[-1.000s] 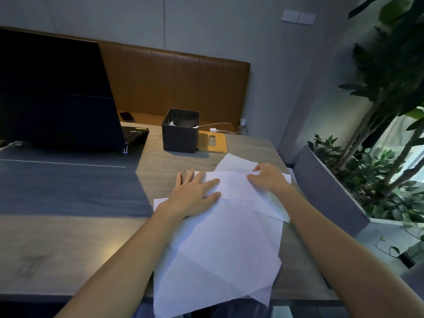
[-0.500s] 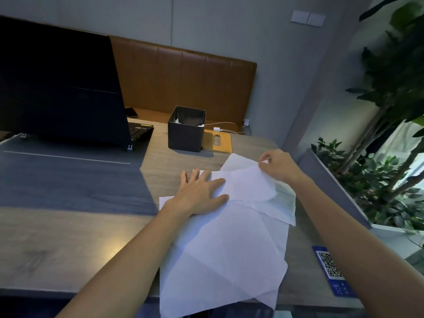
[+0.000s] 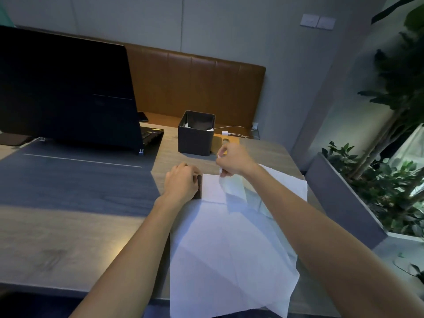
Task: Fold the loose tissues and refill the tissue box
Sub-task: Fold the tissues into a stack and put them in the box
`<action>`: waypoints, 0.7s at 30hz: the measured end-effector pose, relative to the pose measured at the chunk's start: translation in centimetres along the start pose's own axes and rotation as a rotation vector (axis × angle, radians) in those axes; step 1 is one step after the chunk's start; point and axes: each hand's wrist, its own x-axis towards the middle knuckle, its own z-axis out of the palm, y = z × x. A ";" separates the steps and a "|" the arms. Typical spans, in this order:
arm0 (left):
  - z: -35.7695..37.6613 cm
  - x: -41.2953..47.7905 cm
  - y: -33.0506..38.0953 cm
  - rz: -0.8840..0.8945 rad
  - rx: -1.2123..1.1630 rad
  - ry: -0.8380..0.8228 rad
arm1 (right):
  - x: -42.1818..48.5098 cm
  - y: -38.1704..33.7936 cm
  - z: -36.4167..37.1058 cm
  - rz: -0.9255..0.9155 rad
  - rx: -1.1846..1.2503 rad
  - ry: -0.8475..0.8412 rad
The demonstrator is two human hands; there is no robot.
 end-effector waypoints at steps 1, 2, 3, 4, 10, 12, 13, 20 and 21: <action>-0.1 0.0 0.0 -0.008 0.000 0.003 | 0.1 -0.2 0.9 0.006 0.014 -0.013; -0.2 0.0 0.0 -0.012 0.003 0.005 | 0.1 -0.3 1.8 0.015 0.029 -0.024; -0.2 -0.1 0.0 -0.010 0.011 0.006 | 0.1 -0.4 2.5 0.024 0.049 -0.034; -0.2 -0.1 -0.1 -0.001 0.021 0.009 | 0.1 -0.4 3.1 0.029 0.065 -0.039; -0.2 -0.1 0.2 -0.008 0.004 0.010 | -0.2 0.5 4.0 0.008 0.083 0.042; 0.1 0.0 0.3 0.007 -0.029 0.025 | -0.4 1.5 3.3 -0.019 0.044 0.078; 0.3 0.0 0.3 0.035 -0.049 0.033 | -0.7 2.1 3.0 -0.036 0.010 0.106; 1.9 -0.7 2.0 0.213 0.156 -0.209 | -4.4 7.0 3.3 -0.094 -0.313 0.180; 1.9 -0.8 2.1 0.213 0.208 -0.258 | -4.9 7.3 3.6 -0.070 -0.322 0.171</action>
